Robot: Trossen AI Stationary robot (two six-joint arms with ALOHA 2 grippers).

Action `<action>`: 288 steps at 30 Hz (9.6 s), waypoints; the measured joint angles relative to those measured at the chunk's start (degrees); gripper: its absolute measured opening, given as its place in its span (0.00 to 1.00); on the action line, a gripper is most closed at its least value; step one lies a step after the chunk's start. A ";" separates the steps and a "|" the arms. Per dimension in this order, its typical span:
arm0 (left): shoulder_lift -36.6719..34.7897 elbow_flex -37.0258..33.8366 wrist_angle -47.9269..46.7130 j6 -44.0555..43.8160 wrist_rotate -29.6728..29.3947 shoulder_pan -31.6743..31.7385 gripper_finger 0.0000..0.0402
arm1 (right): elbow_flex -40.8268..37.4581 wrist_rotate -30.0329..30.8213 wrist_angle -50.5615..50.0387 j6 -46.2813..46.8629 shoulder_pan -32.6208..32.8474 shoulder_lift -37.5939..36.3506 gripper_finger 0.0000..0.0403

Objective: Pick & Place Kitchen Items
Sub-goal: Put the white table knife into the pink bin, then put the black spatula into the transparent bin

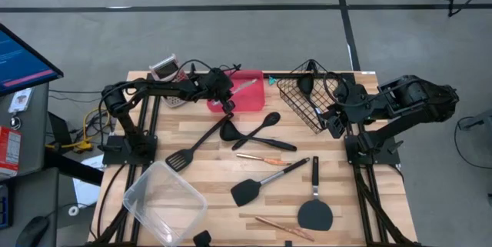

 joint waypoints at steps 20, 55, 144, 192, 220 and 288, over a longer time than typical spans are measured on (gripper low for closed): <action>-26.08 0.02 -14.55 -9.48 -1.70 -7.76 0.61 | 0.02 0.02 0.02 -0.02 -0.02 0.00 0.47; -14.09 -14.06 -31.47 -21.94 1.74 -19.07 0.60 | 0.04 0.07 1.01 -0.61 -0.01 2.97 0.47; -60.19 -7.78 39.52 -36.64 38.79 -26.44 0.13 | 0.02 0.46 1.28 -1.97 -0.02 2.99 0.47; -52.61 -7.85 -18.03 -34.56 -2.38 -64.34 0.12 | 0.00 0.49 3.76 -1.95 -0.17 2.99 0.47; -60.10 -25.27 -17.53 -49.41 -30.98 -86.85 0.13 | 0.00 1.75 3.85 -1.49 -5.65 2.97 0.47; -62.97 -16.44 -1.19 -32.96 -27.32 -64.19 0.53 | -1.29 -23.62 13.75 -52.90 -9.46 32.62 0.47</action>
